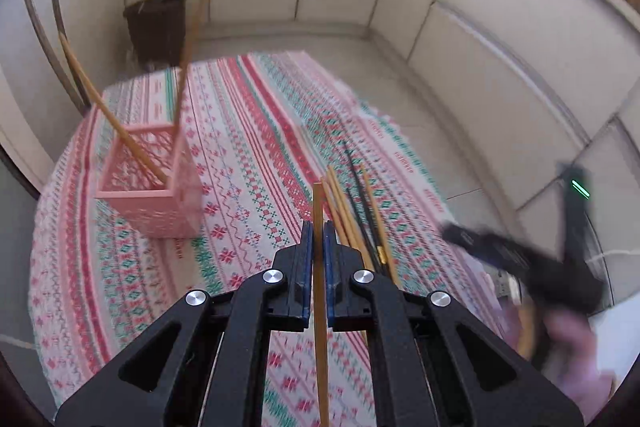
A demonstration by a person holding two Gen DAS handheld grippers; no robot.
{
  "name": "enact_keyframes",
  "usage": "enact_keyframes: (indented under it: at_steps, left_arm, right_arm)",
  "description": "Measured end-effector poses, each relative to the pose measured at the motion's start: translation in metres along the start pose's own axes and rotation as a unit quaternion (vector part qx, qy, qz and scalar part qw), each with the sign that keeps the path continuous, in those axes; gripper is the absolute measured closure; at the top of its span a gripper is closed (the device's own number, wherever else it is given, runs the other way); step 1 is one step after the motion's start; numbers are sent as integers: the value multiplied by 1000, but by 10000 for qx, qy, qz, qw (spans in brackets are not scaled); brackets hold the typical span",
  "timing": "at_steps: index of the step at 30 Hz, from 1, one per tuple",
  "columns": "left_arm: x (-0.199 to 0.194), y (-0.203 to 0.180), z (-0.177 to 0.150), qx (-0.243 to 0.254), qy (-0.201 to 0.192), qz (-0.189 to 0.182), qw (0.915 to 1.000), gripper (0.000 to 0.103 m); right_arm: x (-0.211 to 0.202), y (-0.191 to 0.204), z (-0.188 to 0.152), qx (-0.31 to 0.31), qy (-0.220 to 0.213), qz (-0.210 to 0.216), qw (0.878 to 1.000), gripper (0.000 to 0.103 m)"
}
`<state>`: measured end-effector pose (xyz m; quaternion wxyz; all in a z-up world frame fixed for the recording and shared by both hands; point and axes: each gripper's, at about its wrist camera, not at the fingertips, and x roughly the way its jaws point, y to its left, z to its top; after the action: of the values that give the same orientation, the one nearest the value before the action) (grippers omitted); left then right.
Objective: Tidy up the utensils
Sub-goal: 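Grasp another chopstick with the right tool while the left tool holds its chopstick, then insert the left chopstick into the pink holder and open while the right tool carries its chopstick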
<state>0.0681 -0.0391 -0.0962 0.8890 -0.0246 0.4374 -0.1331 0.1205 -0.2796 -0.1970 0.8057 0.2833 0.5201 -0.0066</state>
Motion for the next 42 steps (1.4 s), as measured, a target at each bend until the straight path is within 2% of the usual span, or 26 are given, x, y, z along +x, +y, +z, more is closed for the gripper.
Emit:
enact_keyframes:
  at_steps: [3,5,10,12,16,18,21,23,24,26,29,32,37,42]
  left_arm:
    - [-32,10,-8,90,-246,-193,9995,99]
    - [-43,19,-12,91,-334,-226,9991,99]
    - [-59,43,-14,29,-428,-253,9988,99]
    - [-69,48,-14,36,-492,-245,9985,99]
    - [-78,63,-14,-97,-558,-259,9981,99]
    - [-80,65,-12,-154,-583,-284,9978,99]
    - [-84,62,-10,-132,-648,-298,9974,99]
    - [-86,57,-9,-76,-687,-331,9971,99]
    - [-87,55,-9,-40,-722,-312,9969,99]
    - [-89,52,-9,8,-778,-244,9967,98]
    - [-96,49,-9,29,-891,-182,9958,98]
    - [-103,51,-10,20,-995,-176,9949,99]
    - [-105,58,-8,-171,-1037,-159,9943,99]
    - [-109,57,-7,-212,-1131,-97,9933,99]
  right_arm:
    - [28,24,32,-247,386,-47,9989,42]
    - [45,37,45,-381,490,-212,9978,47]
    - [84,64,54,-798,840,-653,9911,59]
    - [91,72,54,-977,847,-853,9879,64]
    - [99,83,55,-1243,808,-1152,9822,66]
    - [101,87,55,-1344,818,-1245,9797,72]
    - [102,92,51,-1617,687,-1504,9729,76]
    - [104,99,44,-1924,550,-1748,9640,78]
    - [104,102,41,-2025,483,-1796,9615,85]
    - [101,99,37,-1820,291,-1752,9671,98]
    - [91,90,24,-1613,-65,-1505,9753,98]
    - [64,79,8,-1521,-325,-1072,9820,98]
    - [4,76,-18,-1456,-798,-451,9851,98]
    - [-36,76,-38,-1304,-1124,-269,9847,98]
